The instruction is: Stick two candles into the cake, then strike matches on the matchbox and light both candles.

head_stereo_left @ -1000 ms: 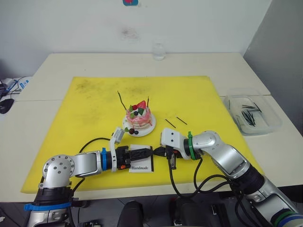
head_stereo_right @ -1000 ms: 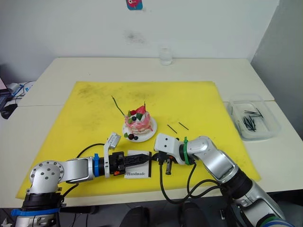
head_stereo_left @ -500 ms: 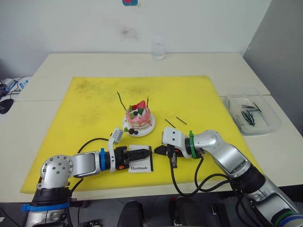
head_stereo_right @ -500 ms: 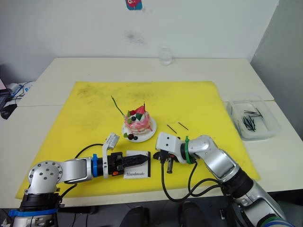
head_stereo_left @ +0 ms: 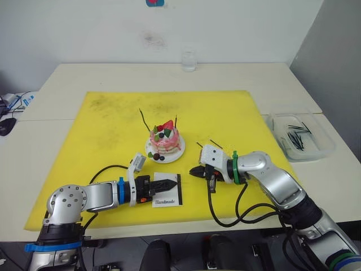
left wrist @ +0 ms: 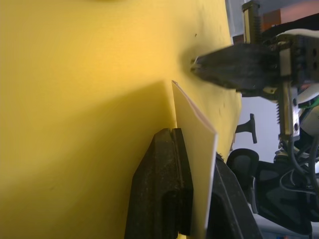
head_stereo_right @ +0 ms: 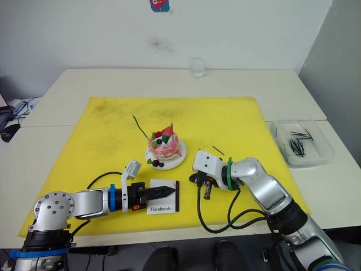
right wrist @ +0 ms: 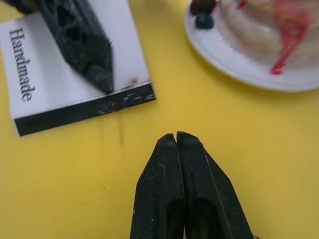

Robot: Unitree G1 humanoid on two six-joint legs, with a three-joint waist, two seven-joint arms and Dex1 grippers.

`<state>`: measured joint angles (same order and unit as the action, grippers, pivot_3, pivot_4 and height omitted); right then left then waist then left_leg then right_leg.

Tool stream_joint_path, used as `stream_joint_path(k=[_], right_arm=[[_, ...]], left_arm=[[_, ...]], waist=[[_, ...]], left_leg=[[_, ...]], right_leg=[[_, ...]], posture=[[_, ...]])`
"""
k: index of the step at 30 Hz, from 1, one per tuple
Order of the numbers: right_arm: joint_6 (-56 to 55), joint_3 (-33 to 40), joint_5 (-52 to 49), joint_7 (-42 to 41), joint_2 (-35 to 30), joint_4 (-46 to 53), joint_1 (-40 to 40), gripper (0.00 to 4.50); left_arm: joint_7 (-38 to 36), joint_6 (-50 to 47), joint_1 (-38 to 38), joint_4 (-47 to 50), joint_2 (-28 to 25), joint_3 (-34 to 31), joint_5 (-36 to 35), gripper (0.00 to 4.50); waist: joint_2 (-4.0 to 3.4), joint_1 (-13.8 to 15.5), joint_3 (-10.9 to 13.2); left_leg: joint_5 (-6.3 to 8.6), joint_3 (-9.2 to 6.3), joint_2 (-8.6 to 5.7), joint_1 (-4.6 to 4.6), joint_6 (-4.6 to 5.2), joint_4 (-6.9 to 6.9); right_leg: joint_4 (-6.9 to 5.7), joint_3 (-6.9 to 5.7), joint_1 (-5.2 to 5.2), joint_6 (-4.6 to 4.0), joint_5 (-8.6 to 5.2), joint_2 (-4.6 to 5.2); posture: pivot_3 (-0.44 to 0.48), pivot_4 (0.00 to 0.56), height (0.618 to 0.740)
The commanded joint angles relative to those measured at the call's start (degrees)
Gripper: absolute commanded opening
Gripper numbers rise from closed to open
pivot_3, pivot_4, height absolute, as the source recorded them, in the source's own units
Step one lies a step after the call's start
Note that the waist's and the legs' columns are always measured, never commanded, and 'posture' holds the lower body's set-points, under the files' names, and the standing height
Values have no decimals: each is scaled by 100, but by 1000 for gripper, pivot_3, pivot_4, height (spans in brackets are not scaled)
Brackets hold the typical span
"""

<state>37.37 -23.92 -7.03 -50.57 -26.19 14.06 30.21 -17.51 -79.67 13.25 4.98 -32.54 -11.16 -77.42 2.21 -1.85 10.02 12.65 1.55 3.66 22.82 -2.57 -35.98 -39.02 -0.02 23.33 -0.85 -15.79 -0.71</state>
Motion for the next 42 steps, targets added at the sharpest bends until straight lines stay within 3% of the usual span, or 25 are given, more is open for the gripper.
stream_joint_path(k=[1, 6, 9, 14, 20, 26, 42], right_arm=[[136, 558, -305, 121, -26, 514, 27, 0], [157, 1127, -522, 404, -108, 1028, -359, 0], [-49, 1274, -442, 868, 186, 1057, -602, 654], [-821, 1087, 35, 1462, 516, 649, -853, 2319], [-1540, 1128, 385, 2120, 1003, -352, -882, 2319], [-1888, 1049, 524, 2211, 1216, -1248, -629, 2319], [-1821, 1062, 678, 2422, 1631, -2157, -259, 2319]], left_arm=[[-341, 20, -35, 327, -269, -57, 105, 46], [-739, 256, -100, 976, -539, -140, 141, 46], [-686, 373, -158, 1049, -565, -280, 90, 0], [-649, 471, -180, 1202, -593, -368, 1, 0], [-637, 541, -237, 1357, -620, -350, -12, 0], [-638, 599, -294, 1431, -630, -292, 8, 0], [-676, 617, -276, 1446, -629, -198, 35, 0]], waist=[[0, 1, 0], [0, 20, 1], [0, 16, 1], [0, 16, 1], [0, 14, 1], [0, 14, 1], [0, 7, 1]], left_leg=[[0, 1, 0, 2, 0, 0], [1, 3, -2, 12, -1, 4], [2, 12, -2, 13, -2, 7], [1, 16, -3, 12, -2, 6], [1, 25, -5, 12, -2, 6], [2, 27, -4, 12, -2, 6], [1, 29, -2, 10, -2, 6]], right_leg=[[0, 1, 2, 0, 0, 0], [9, 1, 8, -1, -2, 4], [12, 11, 12, 0, -3, 8], [5, 15, 18, 0, -3, 8], [6, 26, 19, 0, -2, 8], [5, 30, 20, 0, -2, 7], [2, 33, 20, 0, -1, 4]], posture=[[0, 150, 740], [0, 150, 740], [0, 150, 740], [0, 150, 740], [0, 150, 740], [0, 150, 740], [0, 150, 740]])
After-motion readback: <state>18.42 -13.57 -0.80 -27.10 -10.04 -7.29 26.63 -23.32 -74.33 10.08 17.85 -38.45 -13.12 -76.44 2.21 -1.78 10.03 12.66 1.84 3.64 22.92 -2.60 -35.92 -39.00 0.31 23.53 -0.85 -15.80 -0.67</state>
